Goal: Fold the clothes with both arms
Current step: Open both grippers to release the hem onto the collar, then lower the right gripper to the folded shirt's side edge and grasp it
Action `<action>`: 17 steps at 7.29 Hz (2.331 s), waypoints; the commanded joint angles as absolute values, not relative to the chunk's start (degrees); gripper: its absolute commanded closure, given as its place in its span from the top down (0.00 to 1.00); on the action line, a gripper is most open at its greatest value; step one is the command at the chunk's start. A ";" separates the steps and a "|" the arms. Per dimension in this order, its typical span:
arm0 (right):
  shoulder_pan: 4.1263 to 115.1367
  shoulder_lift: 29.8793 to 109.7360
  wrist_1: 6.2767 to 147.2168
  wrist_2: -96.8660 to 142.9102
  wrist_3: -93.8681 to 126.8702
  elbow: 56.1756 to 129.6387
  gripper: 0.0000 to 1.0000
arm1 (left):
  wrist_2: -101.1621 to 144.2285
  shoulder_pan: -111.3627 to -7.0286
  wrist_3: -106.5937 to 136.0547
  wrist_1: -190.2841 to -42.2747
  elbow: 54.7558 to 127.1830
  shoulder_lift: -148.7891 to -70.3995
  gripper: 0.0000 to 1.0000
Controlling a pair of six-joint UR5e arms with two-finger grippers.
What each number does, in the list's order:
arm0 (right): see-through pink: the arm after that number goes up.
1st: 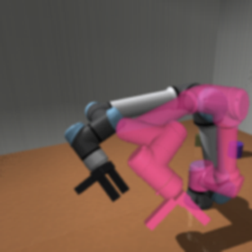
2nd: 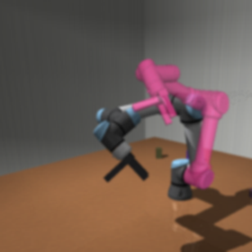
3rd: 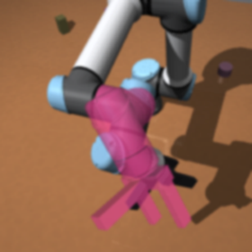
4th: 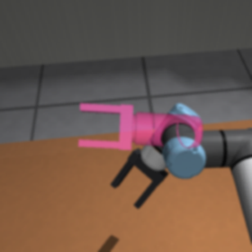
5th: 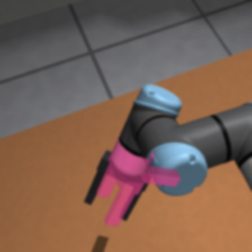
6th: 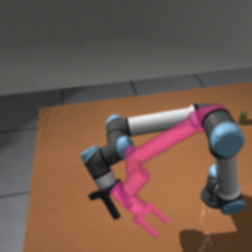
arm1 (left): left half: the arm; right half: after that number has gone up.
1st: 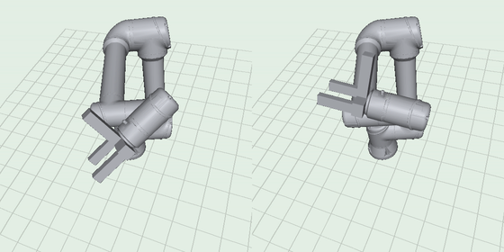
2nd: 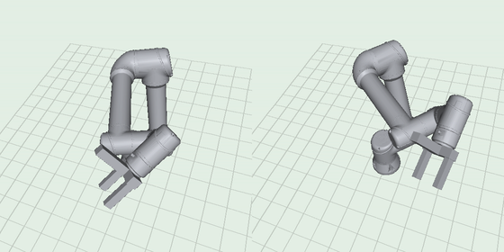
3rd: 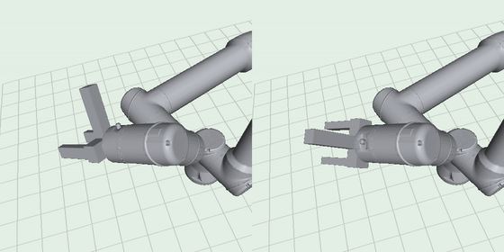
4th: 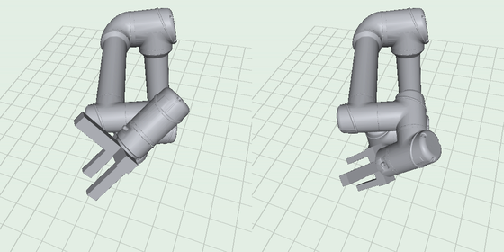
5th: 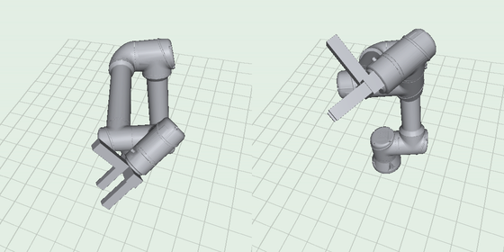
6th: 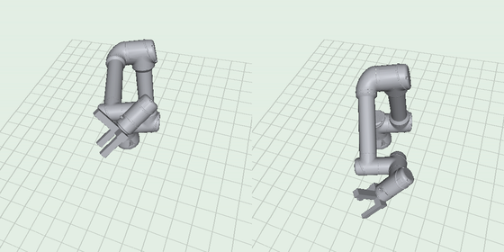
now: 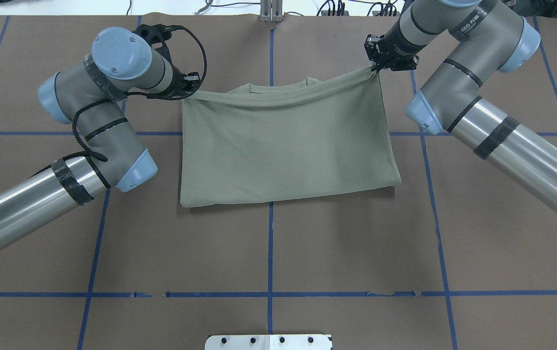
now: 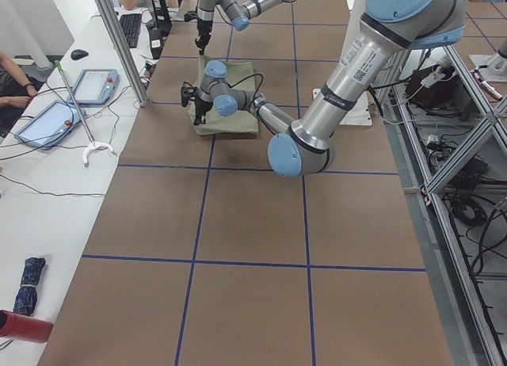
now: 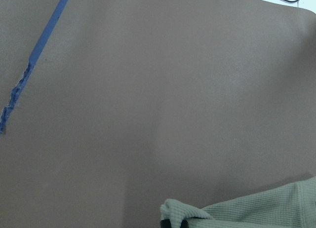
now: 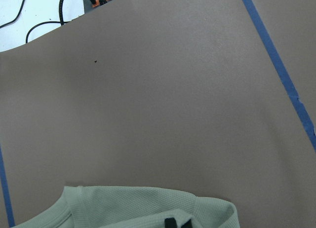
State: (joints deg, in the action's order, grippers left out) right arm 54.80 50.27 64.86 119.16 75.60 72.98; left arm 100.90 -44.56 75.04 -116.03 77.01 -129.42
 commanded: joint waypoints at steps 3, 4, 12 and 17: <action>55.11 51.59 64.51 119.26 67.17 72.86 1.00 | 100.99 -45.26 74.71 -115.84 77.08 -129.81 1.00; 54.85 52.64 63.03 119.35 67.32 73.99 1.00 | 101.25 -45.35 74.71 -115.58 77.69 -129.73 1.00; 38.59 74.98 62.75 113.92 70.40 96.69 1.00 | 101.16 -45.26 74.97 -115.14 81.65 -128.67 1.00; 38.50 75.14 62.75 114.52 70.31 96.41 0.00 | 101.16 -45.26 74.80 -115.66 81.65 -127.79 1.00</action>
State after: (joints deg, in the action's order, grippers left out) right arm 38.51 74.99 62.78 114.38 70.38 96.11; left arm 101.17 -45.27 74.87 -115.62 81.65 -127.88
